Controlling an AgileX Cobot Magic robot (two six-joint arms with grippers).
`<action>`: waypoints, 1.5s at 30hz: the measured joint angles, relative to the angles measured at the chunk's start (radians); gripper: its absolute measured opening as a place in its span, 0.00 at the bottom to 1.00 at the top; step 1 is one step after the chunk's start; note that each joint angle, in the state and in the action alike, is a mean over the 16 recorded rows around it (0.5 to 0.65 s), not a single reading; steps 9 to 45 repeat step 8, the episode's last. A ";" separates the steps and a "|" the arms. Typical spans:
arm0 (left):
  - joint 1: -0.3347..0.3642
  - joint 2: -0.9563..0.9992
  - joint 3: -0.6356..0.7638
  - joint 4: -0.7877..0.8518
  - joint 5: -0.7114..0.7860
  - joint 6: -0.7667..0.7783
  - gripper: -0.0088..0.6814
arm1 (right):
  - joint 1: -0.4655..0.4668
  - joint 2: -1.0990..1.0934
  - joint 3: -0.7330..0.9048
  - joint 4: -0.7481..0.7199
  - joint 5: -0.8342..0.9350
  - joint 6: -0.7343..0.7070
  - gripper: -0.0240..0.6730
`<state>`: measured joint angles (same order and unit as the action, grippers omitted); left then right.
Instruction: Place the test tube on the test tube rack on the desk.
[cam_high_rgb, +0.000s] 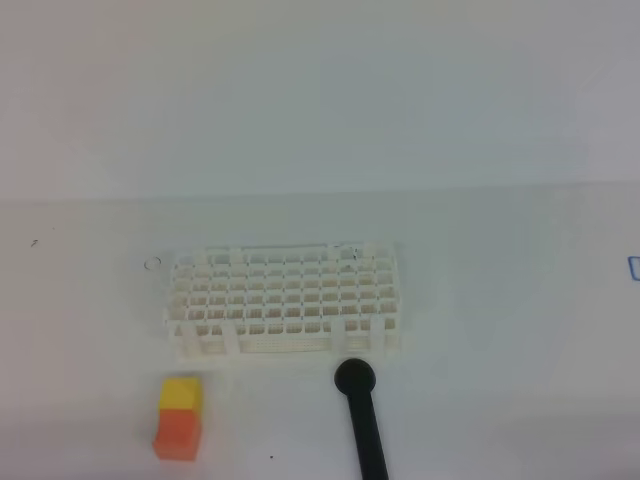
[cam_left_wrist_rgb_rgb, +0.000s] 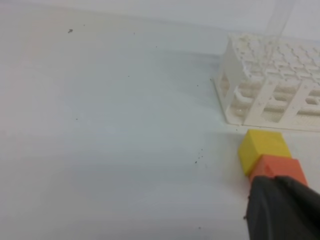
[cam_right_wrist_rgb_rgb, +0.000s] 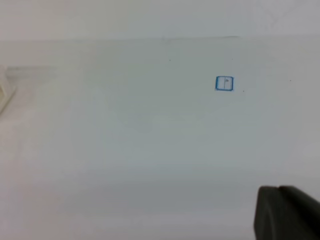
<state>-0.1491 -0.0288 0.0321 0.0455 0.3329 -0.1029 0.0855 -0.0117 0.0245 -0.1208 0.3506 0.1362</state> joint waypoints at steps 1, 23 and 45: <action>0.000 0.000 0.000 0.000 0.000 0.000 0.01 | 0.000 0.000 0.000 0.000 0.000 0.000 0.03; 0.000 0.000 0.000 0.000 -0.001 0.000 0.01 | 0.000 0.000 0.000 0.000 0.000 0.000 0.03; 0.000 0.000 0.000 0.000 -0.001 0.000 0.01 | 0.000 0.000 0.000 0.000 0.000 0.000 0.03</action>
